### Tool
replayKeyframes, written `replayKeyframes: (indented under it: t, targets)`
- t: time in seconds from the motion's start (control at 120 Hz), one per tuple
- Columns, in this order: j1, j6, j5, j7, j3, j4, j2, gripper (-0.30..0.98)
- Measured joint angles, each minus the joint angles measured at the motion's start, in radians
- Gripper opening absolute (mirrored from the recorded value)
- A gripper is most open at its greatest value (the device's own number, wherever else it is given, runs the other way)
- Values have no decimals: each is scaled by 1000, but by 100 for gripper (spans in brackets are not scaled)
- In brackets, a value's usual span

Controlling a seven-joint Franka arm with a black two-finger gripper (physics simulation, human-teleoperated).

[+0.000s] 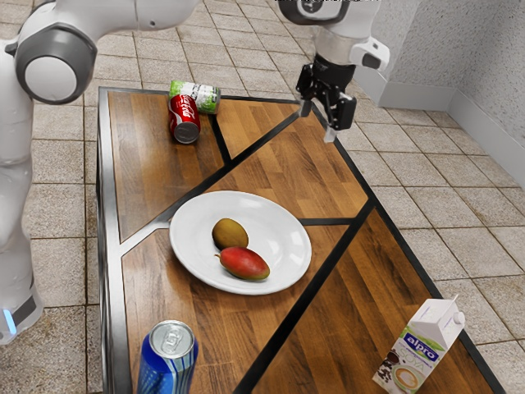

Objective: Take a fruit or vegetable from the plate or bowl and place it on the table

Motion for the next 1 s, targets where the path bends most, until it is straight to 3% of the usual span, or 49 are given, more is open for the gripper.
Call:
replayKeyframes:
  t: [0.267, 0.517, 0.683, 0.842, 1.0]
  targets:
    - [6, -8, 23, -3, -7, 29, -5, 68]
    - [7, -55, -20, 41, -14, 4, 10, 68]
    - [-26, -124, 22, 142, -161, -10, 20, 68]
    - [-26, -71, 44, 229, -331, -56, 11, 68]
    - [-35, 36, 18, 321, -378, -207, -66, 68]
